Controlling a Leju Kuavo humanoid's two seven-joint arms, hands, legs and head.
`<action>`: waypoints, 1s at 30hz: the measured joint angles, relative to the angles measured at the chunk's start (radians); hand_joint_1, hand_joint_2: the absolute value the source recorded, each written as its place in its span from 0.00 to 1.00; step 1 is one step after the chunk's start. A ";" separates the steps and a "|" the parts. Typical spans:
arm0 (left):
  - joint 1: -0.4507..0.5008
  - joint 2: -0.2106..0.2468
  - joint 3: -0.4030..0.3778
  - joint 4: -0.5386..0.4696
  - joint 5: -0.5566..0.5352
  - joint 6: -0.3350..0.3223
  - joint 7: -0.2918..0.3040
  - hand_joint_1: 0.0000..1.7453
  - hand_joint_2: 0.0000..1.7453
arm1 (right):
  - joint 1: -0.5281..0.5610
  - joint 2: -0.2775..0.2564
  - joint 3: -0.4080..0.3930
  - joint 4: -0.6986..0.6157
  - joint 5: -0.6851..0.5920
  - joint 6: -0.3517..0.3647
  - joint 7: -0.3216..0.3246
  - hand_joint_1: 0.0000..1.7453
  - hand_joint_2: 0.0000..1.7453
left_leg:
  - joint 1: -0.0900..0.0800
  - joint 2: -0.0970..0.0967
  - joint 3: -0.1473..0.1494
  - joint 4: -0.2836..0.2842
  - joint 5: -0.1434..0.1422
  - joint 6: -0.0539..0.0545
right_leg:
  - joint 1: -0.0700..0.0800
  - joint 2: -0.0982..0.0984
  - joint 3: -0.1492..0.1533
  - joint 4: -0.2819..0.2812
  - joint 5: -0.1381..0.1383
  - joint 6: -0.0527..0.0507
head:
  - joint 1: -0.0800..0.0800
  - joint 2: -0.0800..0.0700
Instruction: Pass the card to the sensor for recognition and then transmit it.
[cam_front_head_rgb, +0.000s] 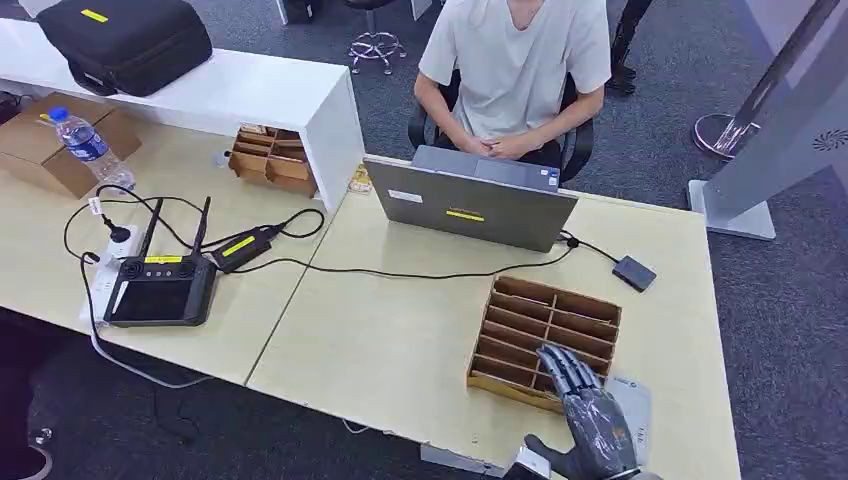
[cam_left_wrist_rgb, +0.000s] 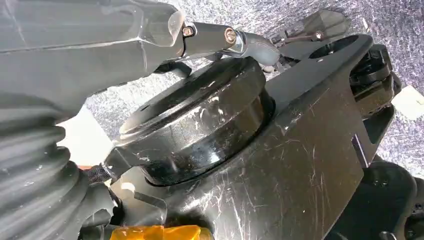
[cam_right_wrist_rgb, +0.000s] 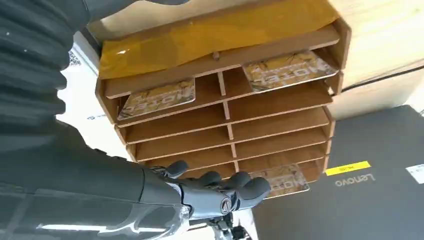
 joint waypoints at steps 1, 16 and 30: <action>0.000 0.000 0.000 0.000 0.000 0.000 0.000 0.00 1.00 | 0.000 0.000 -0.003 0.001 0.000 -0.002 0.002 0.00 1.00 | 0.000 0.000 0.000 0.000 0.000 0.000 | 0.000 0.000 0.000 0.000 0.000 0.000 | 0.000 0.000; 0.002 0.000 0.000 0.000 0.023 0.000 0.000 0.00 1.00 | 0.023 -0.023 -0.135 0.003 0.035 -0.063 0.028 0.00 1.00 | 0.000 0.000 0.000 0.000 0.000 0.000 | 0.000 0.000 0.000 0.000 0.000 0.000 | 0.000 0.000; 0.003 0.000 0.000 0.000 0.038 0.002 0.000 0.00 1.00 | 0.101 -0.040 -0.205 -0.010 0.036 -0.095 0.040 0.00 1.00 | 0.000 0.000 0.000 0.000 0.000 0.000 | 0.000 0.000 0.000 0.000 0.000 0.000 | 0.000 0.000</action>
